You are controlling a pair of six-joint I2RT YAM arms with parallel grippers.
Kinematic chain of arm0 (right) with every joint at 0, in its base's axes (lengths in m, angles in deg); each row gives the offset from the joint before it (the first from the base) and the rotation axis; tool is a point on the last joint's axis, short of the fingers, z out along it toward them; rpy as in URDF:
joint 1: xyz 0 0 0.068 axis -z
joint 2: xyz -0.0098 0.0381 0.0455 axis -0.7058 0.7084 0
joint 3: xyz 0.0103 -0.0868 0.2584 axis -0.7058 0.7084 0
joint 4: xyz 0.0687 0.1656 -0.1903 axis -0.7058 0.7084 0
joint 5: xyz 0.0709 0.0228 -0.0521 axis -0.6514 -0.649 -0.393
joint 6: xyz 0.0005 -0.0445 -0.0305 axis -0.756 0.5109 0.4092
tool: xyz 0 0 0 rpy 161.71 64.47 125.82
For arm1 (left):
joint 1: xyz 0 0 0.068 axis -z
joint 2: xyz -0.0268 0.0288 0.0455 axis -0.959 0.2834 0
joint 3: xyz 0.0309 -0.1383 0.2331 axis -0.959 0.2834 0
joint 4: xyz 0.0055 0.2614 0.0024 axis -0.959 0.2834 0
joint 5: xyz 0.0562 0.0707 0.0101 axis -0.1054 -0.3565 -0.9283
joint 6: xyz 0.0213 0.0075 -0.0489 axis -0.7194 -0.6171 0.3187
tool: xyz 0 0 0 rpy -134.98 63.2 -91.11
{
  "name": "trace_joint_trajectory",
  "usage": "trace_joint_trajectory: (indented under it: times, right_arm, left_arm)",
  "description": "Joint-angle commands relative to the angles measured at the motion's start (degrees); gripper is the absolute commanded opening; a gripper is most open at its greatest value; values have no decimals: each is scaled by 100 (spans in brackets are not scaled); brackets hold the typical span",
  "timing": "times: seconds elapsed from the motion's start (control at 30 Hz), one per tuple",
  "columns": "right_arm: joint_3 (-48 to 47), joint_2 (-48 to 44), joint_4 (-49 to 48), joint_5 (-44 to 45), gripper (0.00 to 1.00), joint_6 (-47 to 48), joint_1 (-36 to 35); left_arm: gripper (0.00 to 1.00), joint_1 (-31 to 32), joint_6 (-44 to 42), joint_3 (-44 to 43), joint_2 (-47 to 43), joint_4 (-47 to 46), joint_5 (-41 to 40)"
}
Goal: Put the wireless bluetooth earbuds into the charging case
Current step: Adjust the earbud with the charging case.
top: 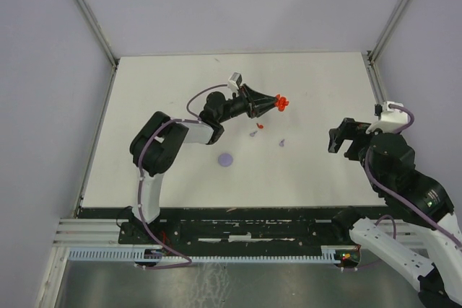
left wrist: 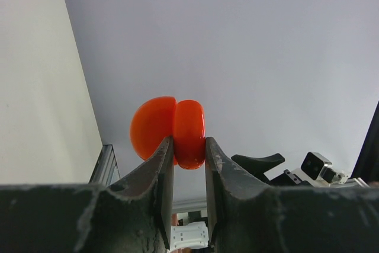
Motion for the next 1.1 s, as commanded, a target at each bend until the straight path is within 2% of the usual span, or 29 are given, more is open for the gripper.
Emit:
trace_joint_trajectory:
  times: [0.0, 0.27, 0.43, 0.57, 0.67, 0.9, 1.07]
  right_arm:
    - [-111, -186, 23, 202, 99, -33, 13]
    - [54, 147, -5, 186, 99, 141, 9]
    - [315, 619, -395, -92, 99, 328, 7]
    - [622, 1028, -1124, -489, 99, 559, 9]
    - [656, 1591, -1571, -727, 99, 767, 17]
    - [444, 3080, -2487, -813, 100, 1299, 30]
    - [59, 4058, -2973, -1704, 100, 1579, 250]
  left_arm:
    - [3, 13, 122, -117, -159, -443, 108]
    - [3, 15, -742, 261, -803, 692, 239]
    - [3, 7, -878, 489, -912, 731, 278]
    - [3, -29, -956, 643, -1041, 642, 252]
    - [3, -152, -1173, 825, -1267, 801, 174]
    - [3, -687, -1063, 1482, -1488, 309, 477]
    - [3, -968, -1204, 1790, -1788, 303, 888]
